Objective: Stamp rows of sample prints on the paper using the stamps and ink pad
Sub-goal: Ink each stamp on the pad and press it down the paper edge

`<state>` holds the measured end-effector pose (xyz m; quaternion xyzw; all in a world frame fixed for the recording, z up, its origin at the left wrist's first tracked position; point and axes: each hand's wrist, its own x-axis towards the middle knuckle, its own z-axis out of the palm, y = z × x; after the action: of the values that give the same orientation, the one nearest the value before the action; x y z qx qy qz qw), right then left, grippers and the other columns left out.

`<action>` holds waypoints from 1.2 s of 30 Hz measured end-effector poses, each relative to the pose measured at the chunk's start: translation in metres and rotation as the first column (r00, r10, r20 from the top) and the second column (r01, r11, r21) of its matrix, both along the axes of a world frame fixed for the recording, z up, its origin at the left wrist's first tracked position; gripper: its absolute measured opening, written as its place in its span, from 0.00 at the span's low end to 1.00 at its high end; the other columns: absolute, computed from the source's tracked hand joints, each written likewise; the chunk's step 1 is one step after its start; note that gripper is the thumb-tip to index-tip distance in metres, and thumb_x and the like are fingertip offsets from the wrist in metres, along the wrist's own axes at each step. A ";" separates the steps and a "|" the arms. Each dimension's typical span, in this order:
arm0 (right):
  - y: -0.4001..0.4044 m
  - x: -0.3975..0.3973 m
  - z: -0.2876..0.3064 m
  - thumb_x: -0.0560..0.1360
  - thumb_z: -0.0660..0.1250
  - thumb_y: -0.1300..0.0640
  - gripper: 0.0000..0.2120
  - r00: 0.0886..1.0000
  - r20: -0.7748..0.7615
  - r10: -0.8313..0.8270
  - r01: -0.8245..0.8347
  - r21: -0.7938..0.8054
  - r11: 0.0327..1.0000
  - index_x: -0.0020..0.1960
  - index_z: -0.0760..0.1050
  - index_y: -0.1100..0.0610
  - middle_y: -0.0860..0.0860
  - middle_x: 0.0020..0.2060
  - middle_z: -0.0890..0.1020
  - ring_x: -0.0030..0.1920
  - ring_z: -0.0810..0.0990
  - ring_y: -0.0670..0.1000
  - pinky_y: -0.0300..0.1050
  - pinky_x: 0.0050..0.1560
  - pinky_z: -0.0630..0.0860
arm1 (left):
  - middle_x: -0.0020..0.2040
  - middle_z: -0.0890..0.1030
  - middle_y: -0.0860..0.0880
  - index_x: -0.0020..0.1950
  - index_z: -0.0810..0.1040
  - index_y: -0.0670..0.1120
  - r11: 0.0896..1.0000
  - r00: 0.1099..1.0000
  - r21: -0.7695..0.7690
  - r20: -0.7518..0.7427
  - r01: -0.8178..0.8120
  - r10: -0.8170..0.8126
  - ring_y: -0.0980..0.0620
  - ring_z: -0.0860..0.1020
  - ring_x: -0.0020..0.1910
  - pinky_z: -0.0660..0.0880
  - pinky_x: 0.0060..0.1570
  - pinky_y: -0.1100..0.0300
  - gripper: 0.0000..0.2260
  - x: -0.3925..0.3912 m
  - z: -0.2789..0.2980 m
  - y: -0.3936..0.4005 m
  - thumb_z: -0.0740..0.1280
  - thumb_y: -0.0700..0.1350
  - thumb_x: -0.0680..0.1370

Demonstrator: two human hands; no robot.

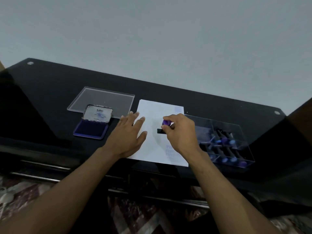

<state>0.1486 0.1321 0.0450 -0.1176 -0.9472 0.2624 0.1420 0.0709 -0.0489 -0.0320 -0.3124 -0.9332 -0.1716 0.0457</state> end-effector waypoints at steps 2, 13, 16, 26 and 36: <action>0.011 0.004 0.001 0.76 0.71 0.56 0.13 1.000 -0.005 -0.015 0.015 0.006 1.000 0.60 0.81 0.53 0.50 0.55 0.81 0.49 0.80 0.49 0.44 0.58 0.77 | 0.82 0.54 0.47 0.81 0.58 0.50 1.000 1.000 0.000 0.004 0.016 -0.016 0.47 0.49 0.81 0.44 0.77 0.51 0.29 0.002 -0.002 0.012 0.49 0.61 0.83; 0.042 0.001 0.002 0.76 0.71 0.57 0.15 0.995 0.083 -0.048 0.048 -0.002 0.999 0.62 0.80 0.55 0.51 0.58 0.81 0.52 0.81 0.49 0.39 0.58 0.75 | 0.82 0.55 0.47 0.80 0.60 0.52 0.996 0.996 -0.055 0.056 0.077 -0.074 0.45 0.49 0.81 0.47 0.78 0.46 0.30 -0.008 -0.015 0.046 0.47 0.62 0.80; 0.045 -0.004 0.001 0.76 0.71 0.57 0.15 0.994 0.104 -0.036 0.035 0.012 0.999 0.62 0.80 0.55 0.51 0.58 0.81 0.51 0.81 0.48 0.37 0.55 0.74 | 0.82 0.55 0.48 0.80 0.60 0.53 0.993 0.994 -0.083 0.070 0.087 -0.081 0.44 0.50 0.81 0.48 0.78 0.44 0.30 -0.015 -0.019 0.051 0.47 0.62 0.80; 0.048 -0.015 -0.007 0.76 0.71 0.55 0.15 0.987 0.161 0.021 -0.031 0.062 0.998 0.62 0.80 0.55 0.52 0.57 0.82 0.52 0.81 0.49 0.40 0.57 0.74 | 0.82 0.55 0.48 0.80 0.60 0.54 0.988 0.995 -0.125 0.061 0.086 -0.079 0.44 0.49 0.81 0.47 0.79 0.42 0.30 -0.031 -0.029 0.059 0.46 0.62 0.80; 0.049 -0.018 -0.012 0.76 0.71 0.55 0.15 0.987 0.158 0.021 -0.034 0.081 0.996 0.62 0.80 0.56 0.52 0.57 0.82 0.52 0.81 0.49 0.39 0.56 0.74 | 0.82 0.55 0.47 0.80 0.60 0.54 0.988 0.995 -0.122 0.048 0.094 -0.088 0.44 0.49 0.81 0.46 0.79 0.42 0.30 -0.032 -0.035 0.058 0.45 0.62 0.80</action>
<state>0.1308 0.1813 0.0331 -0.1190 -0.9670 0.2145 0.0684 0.0387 0.0096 -0.0668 -0.3532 -0.9276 -0.1220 -0.0017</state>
